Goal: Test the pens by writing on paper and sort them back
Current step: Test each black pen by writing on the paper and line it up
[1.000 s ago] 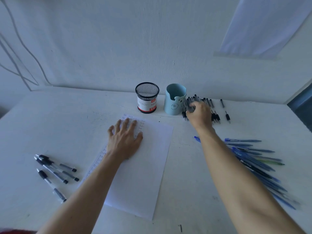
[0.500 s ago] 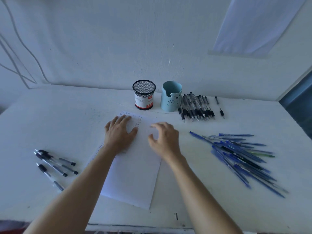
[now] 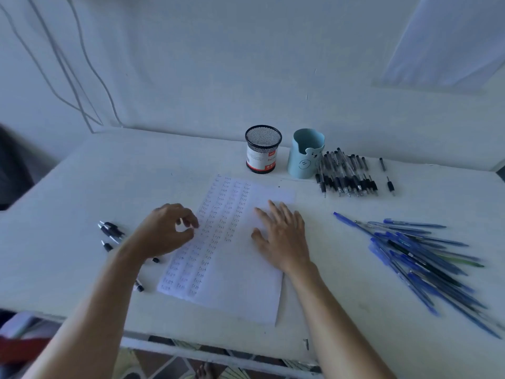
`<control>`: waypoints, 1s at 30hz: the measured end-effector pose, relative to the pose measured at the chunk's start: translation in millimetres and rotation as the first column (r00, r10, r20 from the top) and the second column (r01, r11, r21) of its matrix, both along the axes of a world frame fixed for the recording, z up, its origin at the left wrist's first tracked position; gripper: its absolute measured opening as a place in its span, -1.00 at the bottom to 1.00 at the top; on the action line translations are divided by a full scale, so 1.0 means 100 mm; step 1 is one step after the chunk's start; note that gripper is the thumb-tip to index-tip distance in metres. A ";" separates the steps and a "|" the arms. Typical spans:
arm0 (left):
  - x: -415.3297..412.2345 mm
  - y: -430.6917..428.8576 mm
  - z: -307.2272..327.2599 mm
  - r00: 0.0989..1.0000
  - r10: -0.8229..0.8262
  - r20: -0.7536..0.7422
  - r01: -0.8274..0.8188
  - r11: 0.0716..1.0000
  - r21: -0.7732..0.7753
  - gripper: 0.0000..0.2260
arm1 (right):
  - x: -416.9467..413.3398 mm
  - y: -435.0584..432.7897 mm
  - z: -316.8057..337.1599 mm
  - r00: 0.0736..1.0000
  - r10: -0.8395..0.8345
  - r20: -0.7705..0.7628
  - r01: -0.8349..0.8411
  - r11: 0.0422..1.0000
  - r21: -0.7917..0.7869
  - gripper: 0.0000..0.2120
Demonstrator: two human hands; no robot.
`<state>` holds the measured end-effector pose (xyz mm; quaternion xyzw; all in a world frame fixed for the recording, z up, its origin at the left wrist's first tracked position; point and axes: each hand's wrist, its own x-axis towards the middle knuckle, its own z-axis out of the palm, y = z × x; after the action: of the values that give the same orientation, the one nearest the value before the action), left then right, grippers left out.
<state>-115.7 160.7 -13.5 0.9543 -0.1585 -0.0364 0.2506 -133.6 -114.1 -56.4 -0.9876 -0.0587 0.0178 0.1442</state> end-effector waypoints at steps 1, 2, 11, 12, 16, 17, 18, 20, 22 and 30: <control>-0.04 0.11 0.02 0.999 0.024 -0.031 -0.022 0.999 0.039 -0.75 | 0.00 0.01 0.00 1.000 -0.001 0.003 0.001 1.000 0.002 -0.34; -0.08 0.22 0.04 0.996 0.052 -0.068 -0.046 0.996 0.082 -0.83 | 0.00 0.01 0.00 1.000 -0.002 0.005 0.002 1.000 0.002 -0.33; -0.25 0.49 -0.01 0.972 0.219 -0.090 -0.199 0.961 0.190 -0.84 | -0.01 0.03 -0.03 0.999 -0.019 0.032 0.019 1.000 -0.002 -0.33; -0.25 0.50 -0.03 0.975 0.212 -0.060 -0.201 0.968 0.153 -0.84 | -0.01 0.03 -0.02 0.999 -0.019 0.035 0.019 1.000 -0.002 -0.30; -0.22 0.51 -0.08 0.973 0.227 0.030 -0.228 0.972 0.056 -0.85 | -0.01 0.03 -0.02 0.999 -0.019 0.049 0.019 1.000 0.000 -0.19; -0.20 0.51 -0.10 0.975 0.216 0.058 -0.219 0.974 0.059 -0.87 | -0.01 0.03 -0.02 0.998 -0.022 0.052 0.021 1.000 0.011 -0.19; -0.18 0.50 -0.11 0.976 0.201 0.089 -0.206 0.977 0.058 -0.88 | -0.01 0.03 -0.01 0.998 -0.023 0.050 0.022 1.000 0.022 -0.20; -0.16 0.44 -0.11 0.970 0.168 0.175 -0.176 0.984 0.033 -0.88 | -0.01 0.03 0.01 0.999 -0.028 0.038 0.027 0.999 0.026 -0.28; -0.13 0.33 -0.07 0.950 0.151 0.274 -0.148 0.988 -0.030 -0.85 | -0.01 0.02 0.02 0.999 -0.030 0.015 0.029 0.999 0.022 -0.33; -0.14 -0.44 0.20 0.961 0.147 0.233 -0.067 0.946 -0.318 -0.98 | -0.01 -0.04 0.06 1.000 -0.019 0.004 0.019 1.000 -0.003 -0.19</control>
<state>-129.5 116.7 6.7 0.9078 -0.1405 0.1245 0.3750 -134.7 -118.5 -50.6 -0.9884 -0.0495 0.0148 0.1426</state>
